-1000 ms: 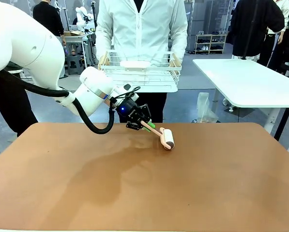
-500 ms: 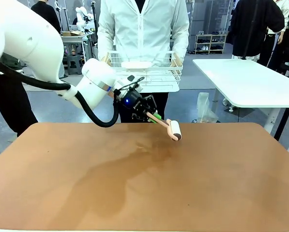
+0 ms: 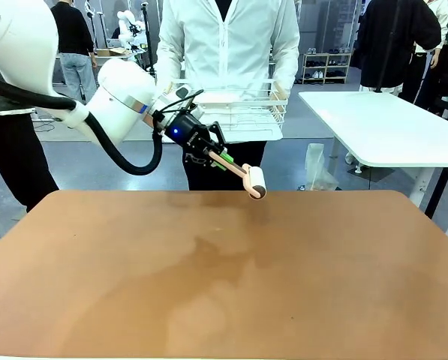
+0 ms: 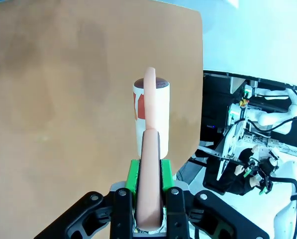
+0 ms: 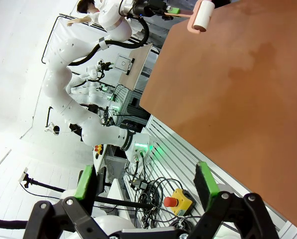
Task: Clean the table.
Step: Clean the table with the Lint Roller when the human lifts the Dish drying rack.
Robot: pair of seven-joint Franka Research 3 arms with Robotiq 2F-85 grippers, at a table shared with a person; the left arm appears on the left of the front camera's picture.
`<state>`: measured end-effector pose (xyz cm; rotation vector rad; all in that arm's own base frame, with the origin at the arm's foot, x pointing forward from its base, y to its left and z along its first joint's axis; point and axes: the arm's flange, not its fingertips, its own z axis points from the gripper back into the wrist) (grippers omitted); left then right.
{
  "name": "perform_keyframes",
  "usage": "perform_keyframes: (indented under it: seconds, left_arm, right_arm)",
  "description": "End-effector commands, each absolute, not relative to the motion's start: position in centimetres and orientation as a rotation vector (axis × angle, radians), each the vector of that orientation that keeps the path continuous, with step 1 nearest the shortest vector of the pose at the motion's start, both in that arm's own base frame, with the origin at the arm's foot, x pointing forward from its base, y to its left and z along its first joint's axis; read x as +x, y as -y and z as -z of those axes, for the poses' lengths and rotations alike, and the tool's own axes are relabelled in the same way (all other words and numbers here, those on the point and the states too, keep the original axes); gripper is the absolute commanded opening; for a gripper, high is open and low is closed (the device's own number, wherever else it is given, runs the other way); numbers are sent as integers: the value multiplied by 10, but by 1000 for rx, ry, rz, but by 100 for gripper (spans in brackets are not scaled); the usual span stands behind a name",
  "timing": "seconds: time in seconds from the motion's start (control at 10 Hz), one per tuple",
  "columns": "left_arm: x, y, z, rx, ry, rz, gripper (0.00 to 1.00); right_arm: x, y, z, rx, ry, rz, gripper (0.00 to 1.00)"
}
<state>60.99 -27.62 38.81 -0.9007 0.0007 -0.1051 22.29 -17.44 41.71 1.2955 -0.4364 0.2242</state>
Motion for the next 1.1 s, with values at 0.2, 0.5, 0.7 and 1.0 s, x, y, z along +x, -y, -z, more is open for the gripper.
perform_keyframes:
  seconds: [0.2,0.5,0.7,1.0]
  left_arm:
    - [579,239,-425,-803,-45,118,21]
    - [573,148,-490,-562,3,101,21]
    - [551,92,-525,-397,-12,175,21]
    - [537,14,-537,-119,109,29,21]
  right_arm:
    - [221,174,-419,1300,448,-235,100]
    - [221,174,-419,1300,448,-235,100]
    - [221,174,-419,1300,448,-235,100]
    - [221,174,-419,1300,448,-235,100]
